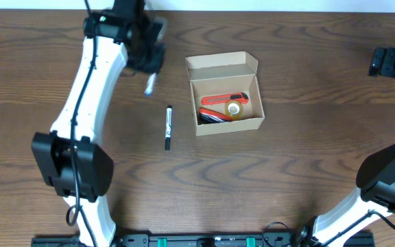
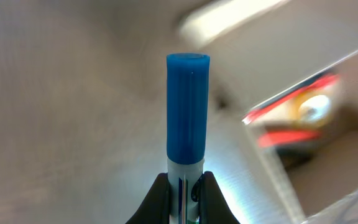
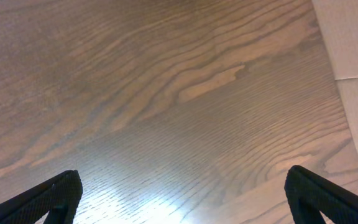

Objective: Pack container
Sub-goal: 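Lift the marker and carry it with the left gripper over the box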

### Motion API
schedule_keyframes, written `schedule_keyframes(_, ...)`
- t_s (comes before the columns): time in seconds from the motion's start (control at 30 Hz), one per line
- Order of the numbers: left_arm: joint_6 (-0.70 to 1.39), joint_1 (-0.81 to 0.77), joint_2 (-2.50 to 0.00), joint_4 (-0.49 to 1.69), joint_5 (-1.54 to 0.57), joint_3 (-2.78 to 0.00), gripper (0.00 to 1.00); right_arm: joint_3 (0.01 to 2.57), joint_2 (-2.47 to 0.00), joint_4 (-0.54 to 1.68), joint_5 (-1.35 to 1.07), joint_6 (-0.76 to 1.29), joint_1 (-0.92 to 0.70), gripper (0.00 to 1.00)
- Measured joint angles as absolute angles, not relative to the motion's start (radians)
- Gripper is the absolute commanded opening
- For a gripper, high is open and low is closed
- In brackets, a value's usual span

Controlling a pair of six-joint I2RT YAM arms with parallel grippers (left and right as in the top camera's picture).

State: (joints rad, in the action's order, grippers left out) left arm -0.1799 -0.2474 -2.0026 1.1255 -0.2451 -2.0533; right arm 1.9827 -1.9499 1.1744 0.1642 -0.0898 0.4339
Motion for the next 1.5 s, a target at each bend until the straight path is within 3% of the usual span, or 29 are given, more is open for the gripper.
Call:
schedule_keyframes(0.23, -0.221, -0.367, -1.994, 1.115, -0.313, -2.140, 0.06, 1.983, -1.950, 1.174, 0.164, -0.090, 0.434, 0.99)
schedule_keyframes(0.67, -0.316, -0.417, -2.025, 1.057, -0.633, -2.140, 0.06, 1.983, -1.950, 1.174, 0.164, -0.090, 0.434, 0.99)
schedule_keyframes(1.5, -0.356, -0.483, -2.215, 1.167, -0.653, -2.144, 0.06, 1.983, -1.950, 1.174, 0.164, -0.090, 0.434, 0.99)
